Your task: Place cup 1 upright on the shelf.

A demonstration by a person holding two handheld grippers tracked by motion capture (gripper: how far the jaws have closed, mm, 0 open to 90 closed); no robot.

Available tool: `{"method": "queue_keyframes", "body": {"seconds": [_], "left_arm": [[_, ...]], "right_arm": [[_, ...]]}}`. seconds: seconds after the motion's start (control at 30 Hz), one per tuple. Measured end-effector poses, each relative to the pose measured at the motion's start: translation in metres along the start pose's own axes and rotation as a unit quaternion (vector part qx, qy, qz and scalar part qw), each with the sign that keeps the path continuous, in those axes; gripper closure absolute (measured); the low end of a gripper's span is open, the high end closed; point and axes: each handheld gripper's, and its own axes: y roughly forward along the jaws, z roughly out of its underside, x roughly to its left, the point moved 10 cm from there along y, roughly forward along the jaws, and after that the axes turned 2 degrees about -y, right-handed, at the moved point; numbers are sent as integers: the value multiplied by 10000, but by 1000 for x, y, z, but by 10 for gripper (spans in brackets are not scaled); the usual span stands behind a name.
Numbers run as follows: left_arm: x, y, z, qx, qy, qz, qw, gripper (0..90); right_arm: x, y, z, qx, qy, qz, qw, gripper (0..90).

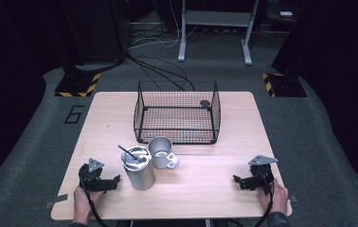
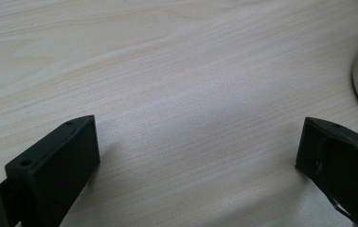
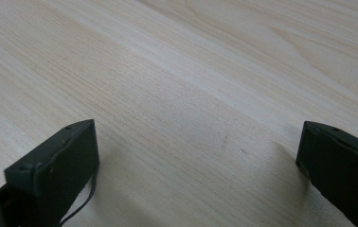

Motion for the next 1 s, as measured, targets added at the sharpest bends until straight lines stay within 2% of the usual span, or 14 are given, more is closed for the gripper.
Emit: {"method": "queue_keyframes", "body": {"seconds": [0.33, 0.43, 0.57, 0.73, 0.77, 1.0], "left_arm": [[0, 0, -1, -50, -4, -142, 9999, 0], [0, 1, -2, -40, -91, -102, 9999, 0], [-2, -1, -3, -21, -43, -75, 10000, 0], [-9, -12, -9, -55, 59, 70, 9999, 0], [-13, -19, -11, -93, 113, 149, 9998, 0], [-22, -36, -14, -235, 69, 412, 9988, 0]], "right_arm": [[-1, 0, -1, 0, -89, -61, 9999, 0], [-1, 1, -1, -2, -89, -60, 9999, 0], [-1, 1, -1, -2, -89, -61, 9999, 0], [-1, 1, -1, 1, -92, -65, 9999, 0], [-1, 1, -1, -18, -90, -55, 9999, 0], [-1, 1, -1, -19, -91, -46, 9999, 0]]}}
